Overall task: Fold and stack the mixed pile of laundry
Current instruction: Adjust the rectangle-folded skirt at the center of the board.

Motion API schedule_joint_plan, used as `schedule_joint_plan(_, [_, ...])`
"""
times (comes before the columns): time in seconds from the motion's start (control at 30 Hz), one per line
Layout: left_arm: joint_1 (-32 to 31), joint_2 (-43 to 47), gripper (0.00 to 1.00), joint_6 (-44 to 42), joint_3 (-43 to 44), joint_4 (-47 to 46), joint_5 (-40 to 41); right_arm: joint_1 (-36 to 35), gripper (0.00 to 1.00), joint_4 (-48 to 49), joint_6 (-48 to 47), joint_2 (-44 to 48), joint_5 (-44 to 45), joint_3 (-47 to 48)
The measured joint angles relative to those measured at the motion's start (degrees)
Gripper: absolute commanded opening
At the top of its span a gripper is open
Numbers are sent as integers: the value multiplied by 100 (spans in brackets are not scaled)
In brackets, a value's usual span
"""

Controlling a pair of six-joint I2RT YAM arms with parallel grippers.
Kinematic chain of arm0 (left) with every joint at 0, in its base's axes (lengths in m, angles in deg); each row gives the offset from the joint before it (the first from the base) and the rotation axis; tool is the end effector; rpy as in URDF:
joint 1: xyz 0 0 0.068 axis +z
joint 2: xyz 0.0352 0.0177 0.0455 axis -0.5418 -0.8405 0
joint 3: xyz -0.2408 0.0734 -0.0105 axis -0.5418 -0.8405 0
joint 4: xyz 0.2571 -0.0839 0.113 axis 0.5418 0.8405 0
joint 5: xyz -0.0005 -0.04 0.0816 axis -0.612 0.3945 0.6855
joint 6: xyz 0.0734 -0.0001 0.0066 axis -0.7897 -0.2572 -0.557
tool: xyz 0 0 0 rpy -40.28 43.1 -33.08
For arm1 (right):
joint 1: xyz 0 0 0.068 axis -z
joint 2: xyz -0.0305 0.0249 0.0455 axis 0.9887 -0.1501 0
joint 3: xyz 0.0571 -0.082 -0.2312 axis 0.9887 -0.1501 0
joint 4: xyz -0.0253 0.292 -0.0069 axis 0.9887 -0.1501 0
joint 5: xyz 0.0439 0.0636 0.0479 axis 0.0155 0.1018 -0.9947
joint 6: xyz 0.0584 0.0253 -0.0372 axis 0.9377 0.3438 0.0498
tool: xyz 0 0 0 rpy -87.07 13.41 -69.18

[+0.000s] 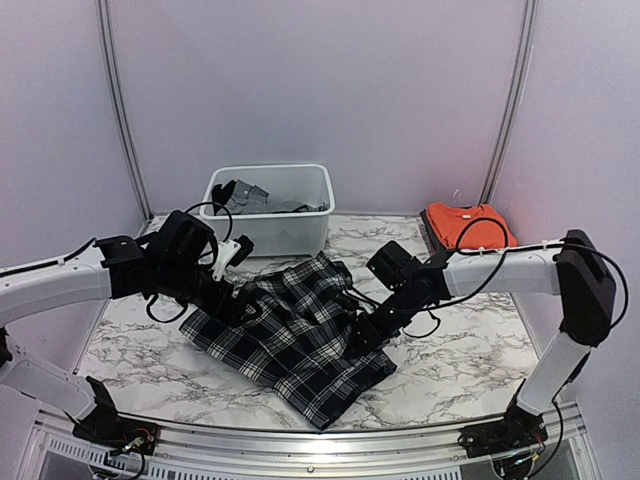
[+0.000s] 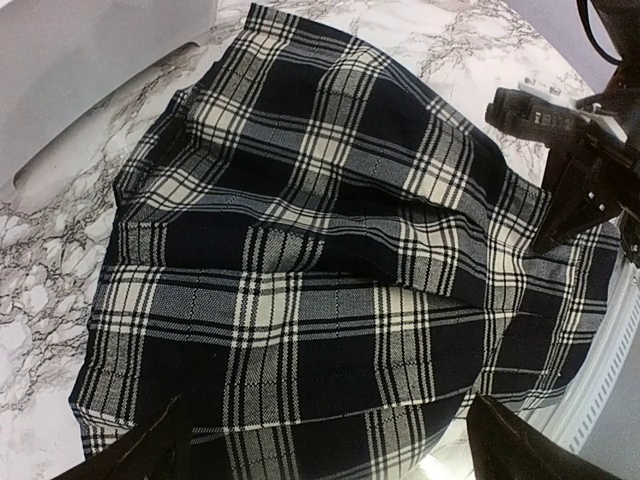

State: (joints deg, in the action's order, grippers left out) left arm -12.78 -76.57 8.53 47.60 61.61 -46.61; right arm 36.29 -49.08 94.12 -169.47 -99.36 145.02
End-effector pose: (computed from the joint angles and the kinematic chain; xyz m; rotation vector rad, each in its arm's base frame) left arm 0.2292 -0.2439 0.2251 0.8158 2.2676 -0.5910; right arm 0.2216 0.2764 0.1167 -1.0075 2.7266 1.1579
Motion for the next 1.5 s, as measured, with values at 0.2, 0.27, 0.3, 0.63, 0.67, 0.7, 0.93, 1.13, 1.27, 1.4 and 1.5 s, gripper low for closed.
schedule_joint_plan(0.2, [-142,-59,99,-24,-26,-188,57,264,0,-702,-498,-186,444,774])
schedule_joint_plan(0.27, [-186,-151,99,-39,-28,-251,68,365,0,-767,-647,-345,581,848])
schedule_joint_plan(0.3, [-195,-197,99,-48,-33,-278,81,404,1,-776,-695,-424,627,850])
schedule_joint_plan(0.63, [-382,-933,99,-149,-365,-627,160,549,55,-780,-892,-942,1029,802])
schedule_joint_plan(0.67, [-396,-938,99,-151,-396,-640,192,555,59,-776,-911,-896,1029,743])
schedule_joint_plan(0.7, [-404,-933,99,-151,-404,-643,214,577,59,-774,-925,-824,1025,656])
schedule_joint_plan(0.93, [-409,-839,99,-120,-404,-680,444,1158,42,-638,-787,-275,798,87])
schedule_joint_plan(1.13, [-168,-1272,99,55,-404,-695,848,990,36,118,-271,-452,20,-350])
schedule_joint_plan(1.27, [356,-1845,99,76,-365,-706,1010,175,38,901,433,-459,-256,-610])
schedule_joint_plan(1.4, [752,-2243,99,-22,-17,-649,1224,-695,54,1580,1392,-446,-254,-647])
schedule_joint_plan(1.5, [1091,-2070,99,-7,262,-651,1390,-1064,59,1808,1969,-184,-105,-627])
